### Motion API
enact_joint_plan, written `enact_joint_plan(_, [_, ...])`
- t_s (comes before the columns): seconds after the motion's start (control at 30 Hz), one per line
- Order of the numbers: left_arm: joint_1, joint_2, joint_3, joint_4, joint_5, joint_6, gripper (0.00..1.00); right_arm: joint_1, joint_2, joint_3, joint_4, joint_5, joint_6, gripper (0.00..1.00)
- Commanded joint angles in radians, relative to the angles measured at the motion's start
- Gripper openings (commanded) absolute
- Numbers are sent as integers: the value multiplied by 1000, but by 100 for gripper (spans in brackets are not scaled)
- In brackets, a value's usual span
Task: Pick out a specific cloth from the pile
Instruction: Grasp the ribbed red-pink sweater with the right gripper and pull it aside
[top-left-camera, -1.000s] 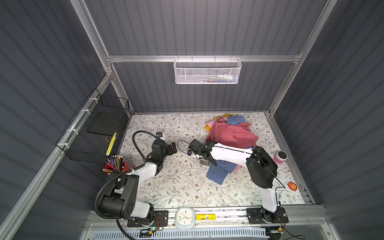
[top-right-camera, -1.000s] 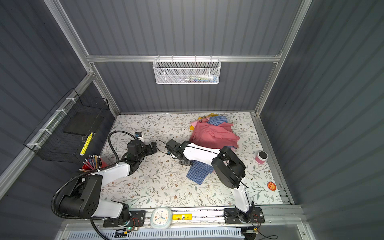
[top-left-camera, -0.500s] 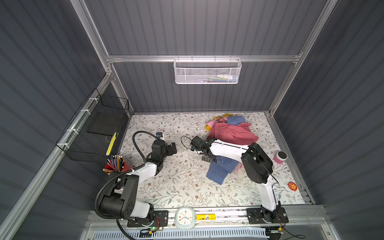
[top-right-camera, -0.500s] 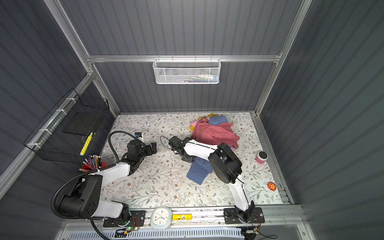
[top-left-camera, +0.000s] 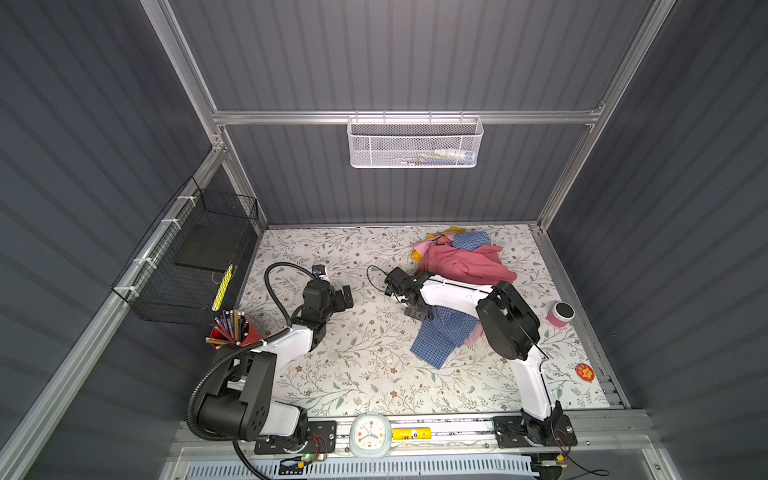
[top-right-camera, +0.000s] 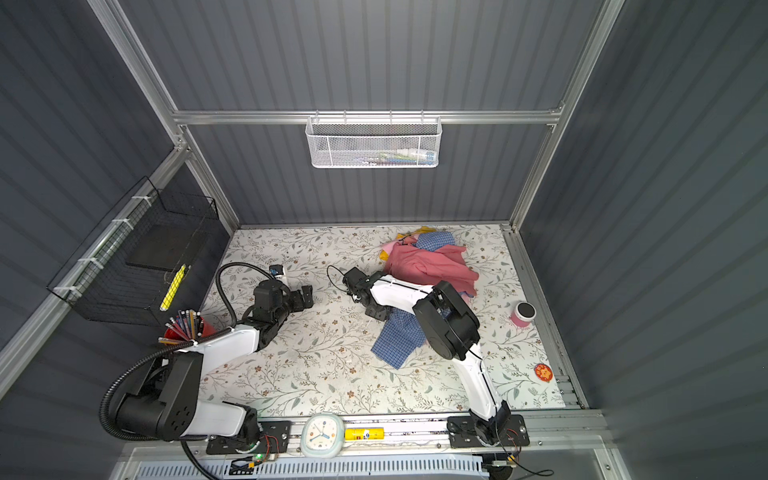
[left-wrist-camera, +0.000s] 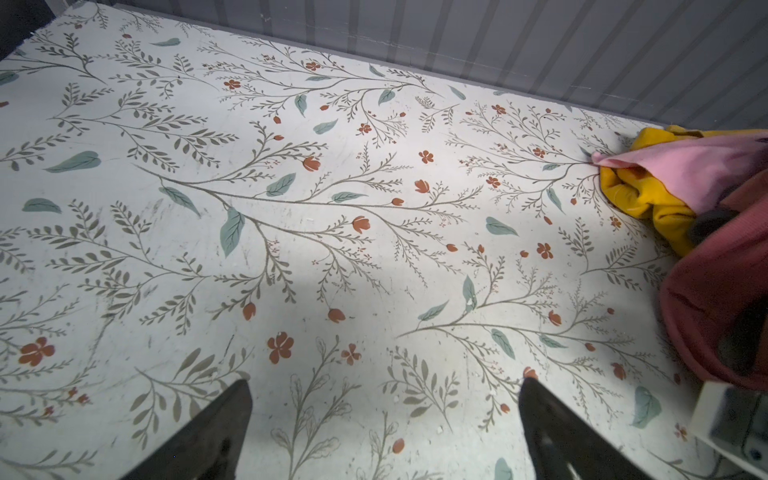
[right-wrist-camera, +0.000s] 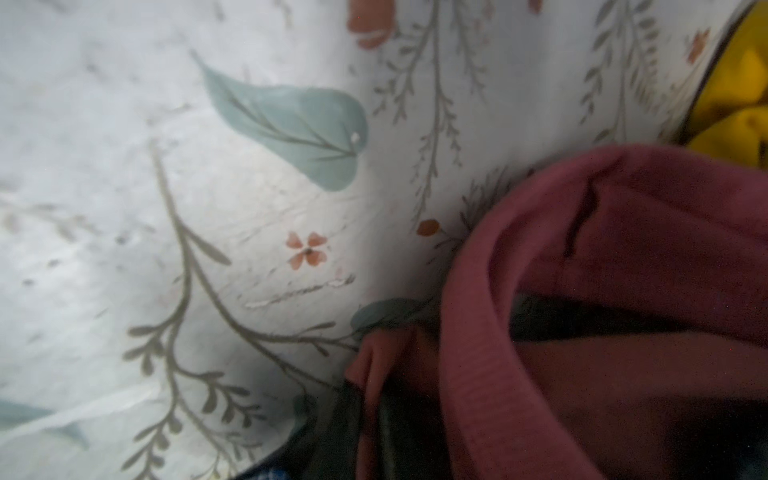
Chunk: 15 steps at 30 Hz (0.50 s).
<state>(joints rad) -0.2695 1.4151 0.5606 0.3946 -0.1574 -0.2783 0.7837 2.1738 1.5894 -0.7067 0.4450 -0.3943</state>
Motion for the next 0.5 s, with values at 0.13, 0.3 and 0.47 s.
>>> enact_joint_plan(0.13, [1,-18,11,-23,-7,0,100,-7,-135,-9,13,-29,100,0])
enact_joint_plan(0.3, [1,-4,27,-33,-7,7,100,-10,-241,-17,17,-30,152,0])
enact_joint_plan(0.47, [1,-2,29,-33,3,3,100,-20,-306,6,-13,-18,183,0])
